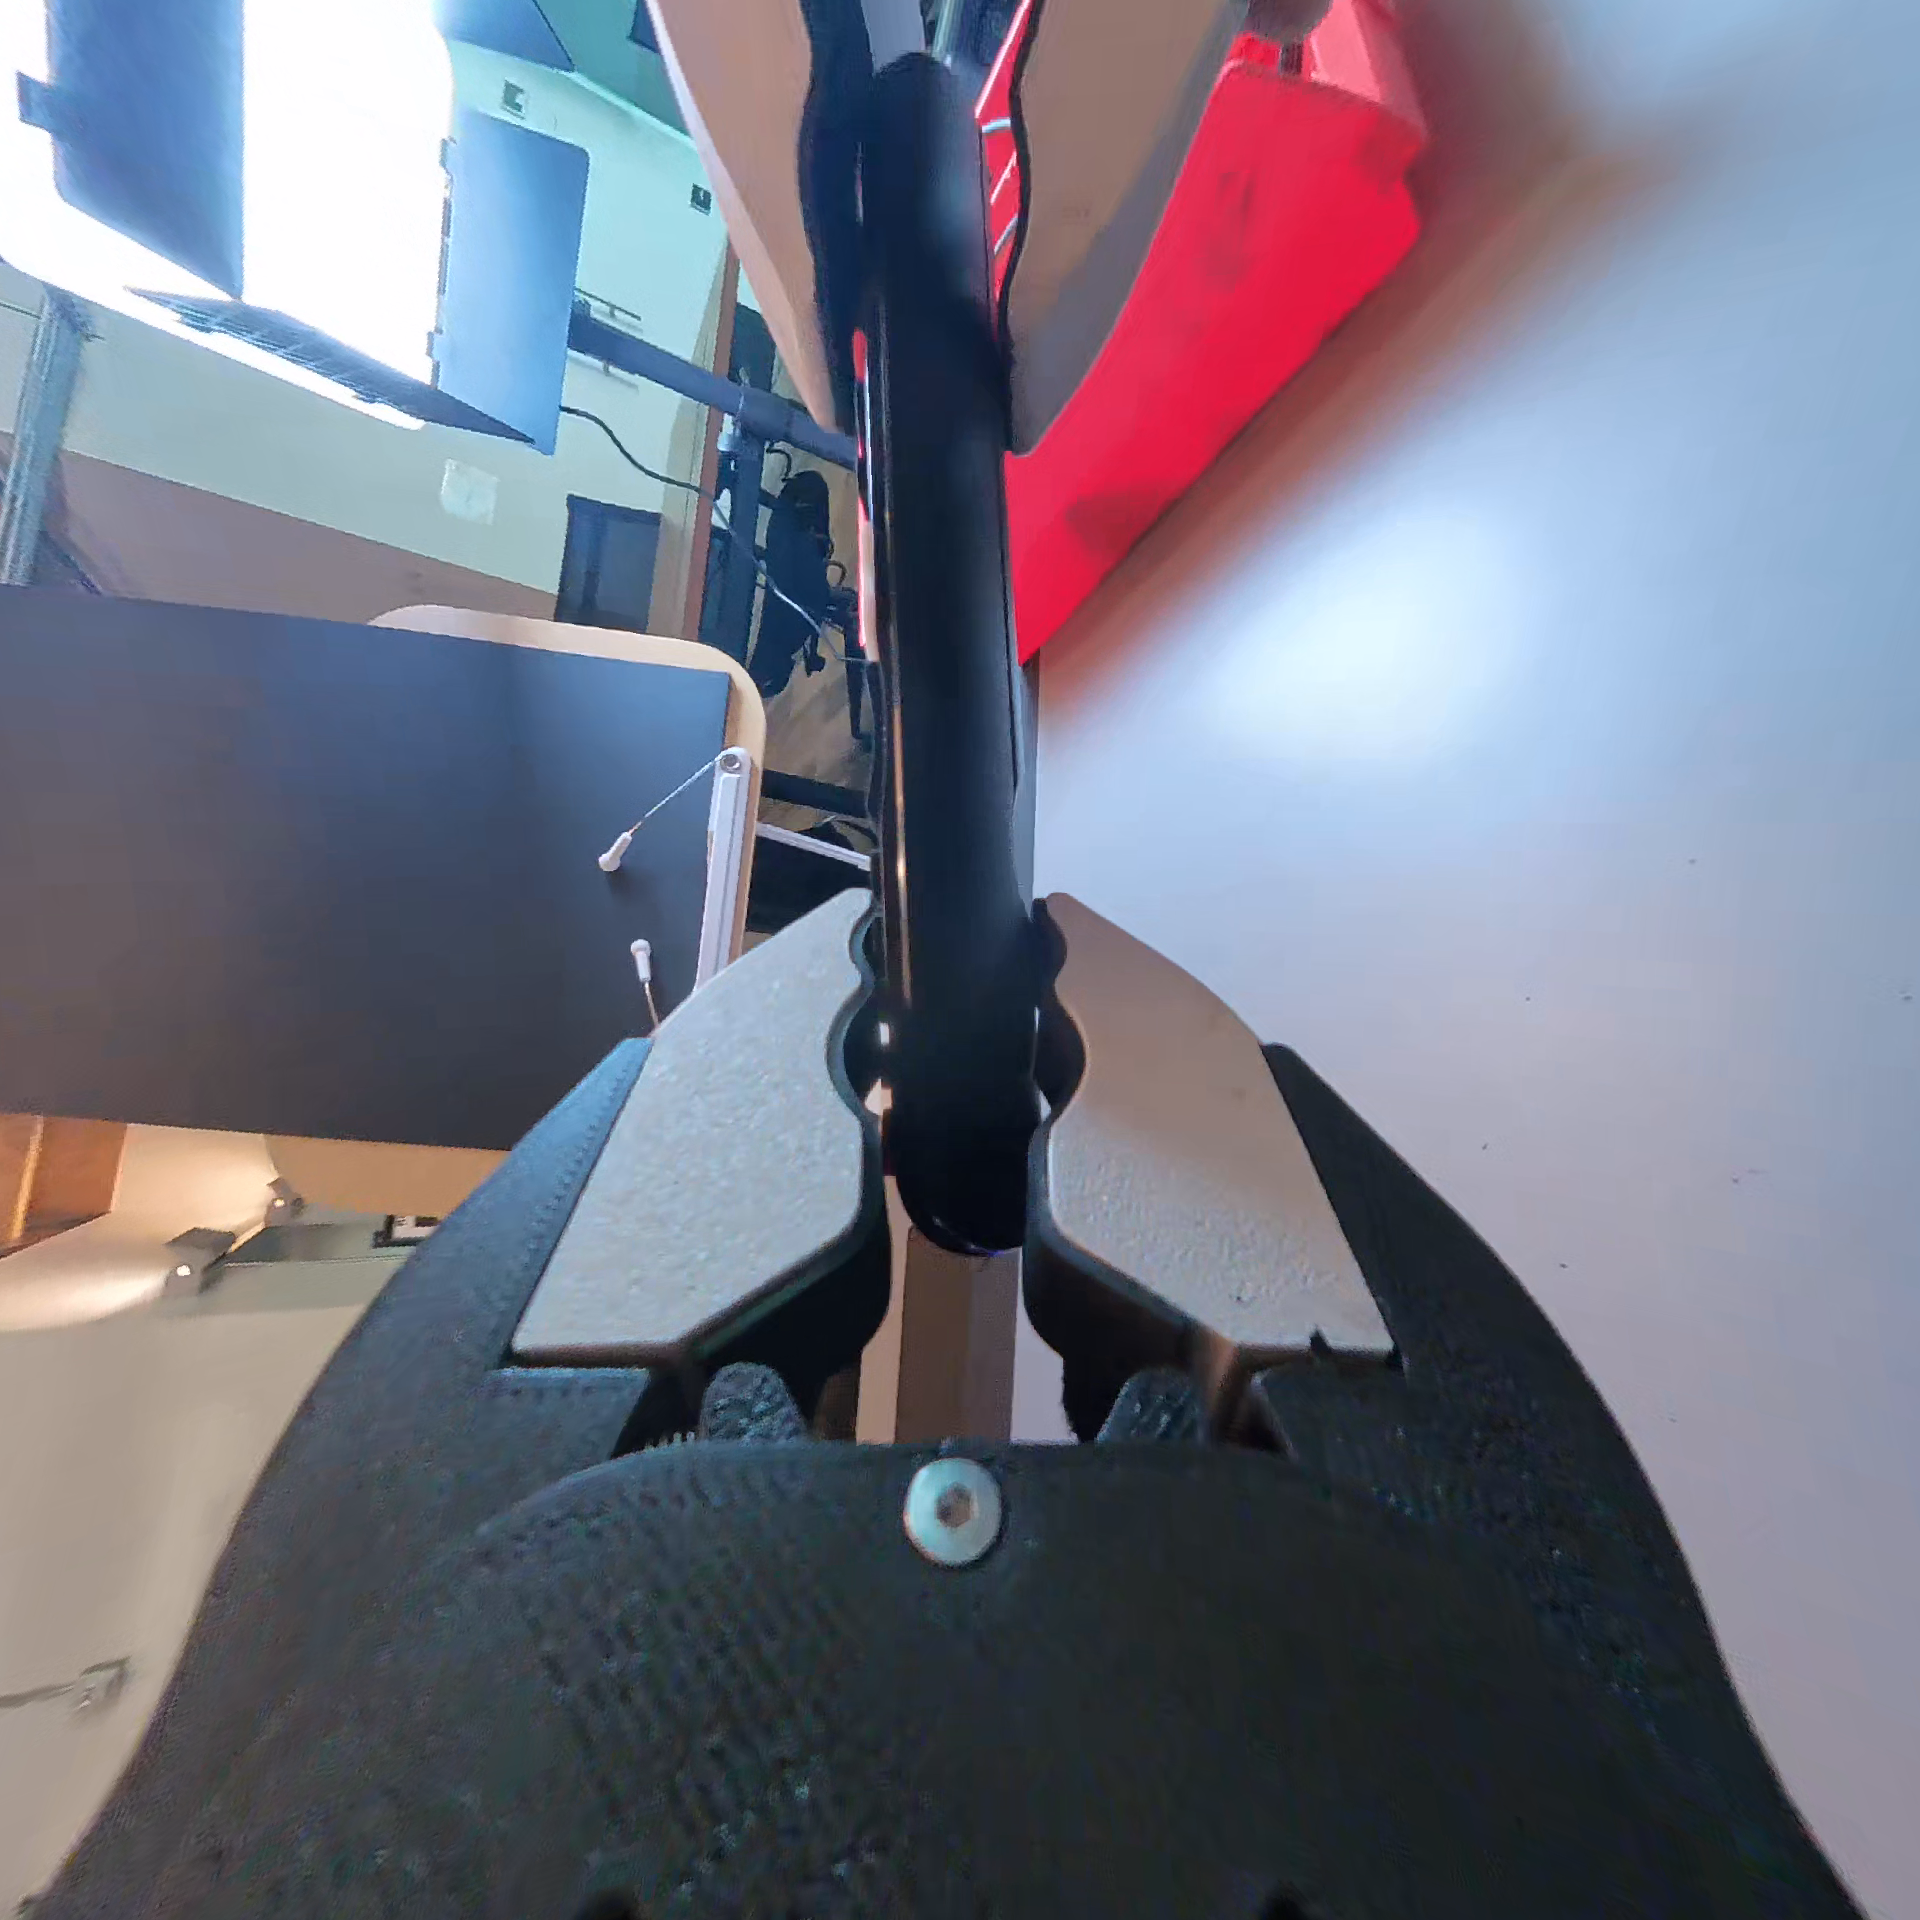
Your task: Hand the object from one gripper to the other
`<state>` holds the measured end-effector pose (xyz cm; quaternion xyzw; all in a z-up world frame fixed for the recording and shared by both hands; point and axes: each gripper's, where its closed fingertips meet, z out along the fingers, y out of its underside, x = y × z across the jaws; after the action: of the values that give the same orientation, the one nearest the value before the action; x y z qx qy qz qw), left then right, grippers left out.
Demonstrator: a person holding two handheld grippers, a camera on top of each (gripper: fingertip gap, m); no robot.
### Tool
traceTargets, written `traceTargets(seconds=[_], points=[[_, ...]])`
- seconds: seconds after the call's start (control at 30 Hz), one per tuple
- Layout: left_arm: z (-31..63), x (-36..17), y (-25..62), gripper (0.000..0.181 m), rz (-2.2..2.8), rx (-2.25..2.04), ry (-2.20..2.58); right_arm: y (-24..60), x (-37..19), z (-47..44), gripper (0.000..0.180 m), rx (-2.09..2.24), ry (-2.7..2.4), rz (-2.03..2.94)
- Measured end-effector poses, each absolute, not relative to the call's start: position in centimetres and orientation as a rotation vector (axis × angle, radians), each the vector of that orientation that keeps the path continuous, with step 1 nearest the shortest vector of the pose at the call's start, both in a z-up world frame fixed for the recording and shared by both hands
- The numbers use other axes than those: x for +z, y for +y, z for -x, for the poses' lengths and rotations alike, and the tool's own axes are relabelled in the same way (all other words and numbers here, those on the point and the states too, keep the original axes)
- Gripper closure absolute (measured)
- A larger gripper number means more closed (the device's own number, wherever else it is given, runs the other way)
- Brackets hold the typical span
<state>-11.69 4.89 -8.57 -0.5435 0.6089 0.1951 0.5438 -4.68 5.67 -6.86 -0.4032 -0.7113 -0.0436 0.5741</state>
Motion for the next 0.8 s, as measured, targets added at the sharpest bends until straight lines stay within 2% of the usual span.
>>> traceTargets(seconds=[0.17,0.33,0.37,0.43,0.8], points=[[11.3,-7.1,4.2,0.156,1.202,0.348,1.400,4.6,-4.9,4.6,0.150,0.025,-1.599,0.895],[10.4,-5.5,2.6,0.156,1.118,0.216,1.375,3.9,-2.8,2.9,0.136,0.234,-1.535,0.919],[10.2,-5.4,2.3,0.156,1.112,0.197,1.373,3.8,-2.6,2.6,0.137,0.257,-1.532,0.913],[10.1,-5.3,2.2,0.156,1.112,0.171,1.368,2.8,-2.6,2.7,0.150,0.300,-1.555,0.875],[10.6,-6.5,2.8,0.146,1.252,0.200,1.381,1.8,-4.0,4.9,0.160,0.254,-1.622,0.849]])
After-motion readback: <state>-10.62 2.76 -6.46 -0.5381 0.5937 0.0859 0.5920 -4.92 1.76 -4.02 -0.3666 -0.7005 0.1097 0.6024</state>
